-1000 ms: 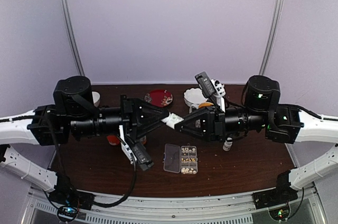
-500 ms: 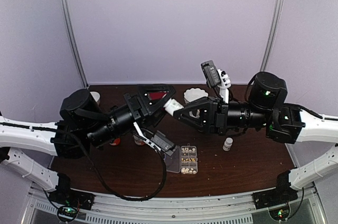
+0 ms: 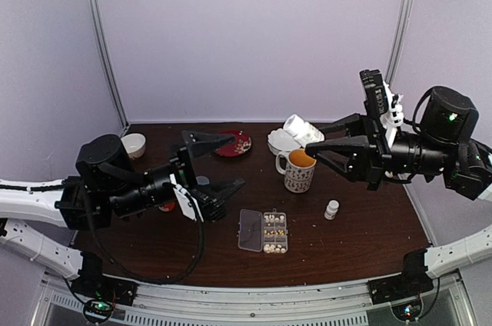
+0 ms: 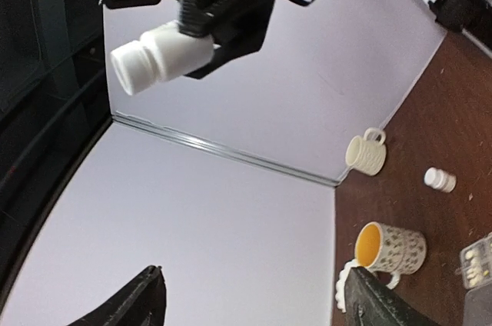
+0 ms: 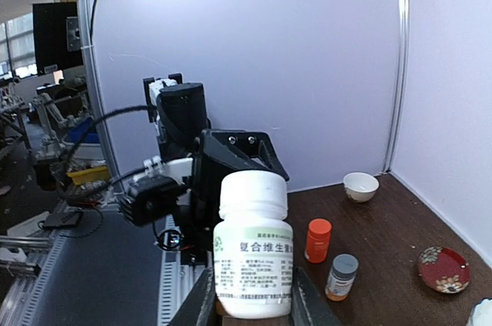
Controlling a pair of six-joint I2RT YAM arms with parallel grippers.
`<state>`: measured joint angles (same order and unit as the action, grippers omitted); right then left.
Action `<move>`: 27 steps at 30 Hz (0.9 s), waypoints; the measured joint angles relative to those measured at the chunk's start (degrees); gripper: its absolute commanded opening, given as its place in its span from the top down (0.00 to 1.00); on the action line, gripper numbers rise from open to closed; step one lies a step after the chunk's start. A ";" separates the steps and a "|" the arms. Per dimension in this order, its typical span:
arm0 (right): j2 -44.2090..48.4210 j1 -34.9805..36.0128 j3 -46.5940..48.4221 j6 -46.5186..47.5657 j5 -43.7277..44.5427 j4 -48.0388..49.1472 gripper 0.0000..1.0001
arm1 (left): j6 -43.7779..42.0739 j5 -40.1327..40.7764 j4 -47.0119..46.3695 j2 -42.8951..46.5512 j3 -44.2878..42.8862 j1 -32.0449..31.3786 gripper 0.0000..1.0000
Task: Sort the pills into containers
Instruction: Screw the lid of the pill bottle onto the pill bottle.
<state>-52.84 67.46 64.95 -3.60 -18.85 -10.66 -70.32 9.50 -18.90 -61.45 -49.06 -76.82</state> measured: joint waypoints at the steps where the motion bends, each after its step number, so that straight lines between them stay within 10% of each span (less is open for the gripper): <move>1: 0.04 0.00 -0.09 2.32 0.85 -0.31 1.00 | 4.50 -0.57 1.49 0.39 -0.44 0.00 0.18; 6: -1.14 0.02 -3.43 12.76 5.31 0.44 1.00 | 32.11 0.09 12.28 0.63 -7.98 0.00 0.03; 16: -2.47 1.36 -12.09 26.64 13.86 11.32 1.00 | 82.25 -12.22 35.04 -3.34 -32.68 9.88 0.09; 27: -5.16 5.05 -11.72 37.94 19.91 16.33 1.00 | 107.32 -28.89 44.76 -11.41 -34.99 13.42 0.11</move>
<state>-58.00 72.51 53.23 34.35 1.06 5.67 36.99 -19.40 25.87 -72.86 -84.05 -63.40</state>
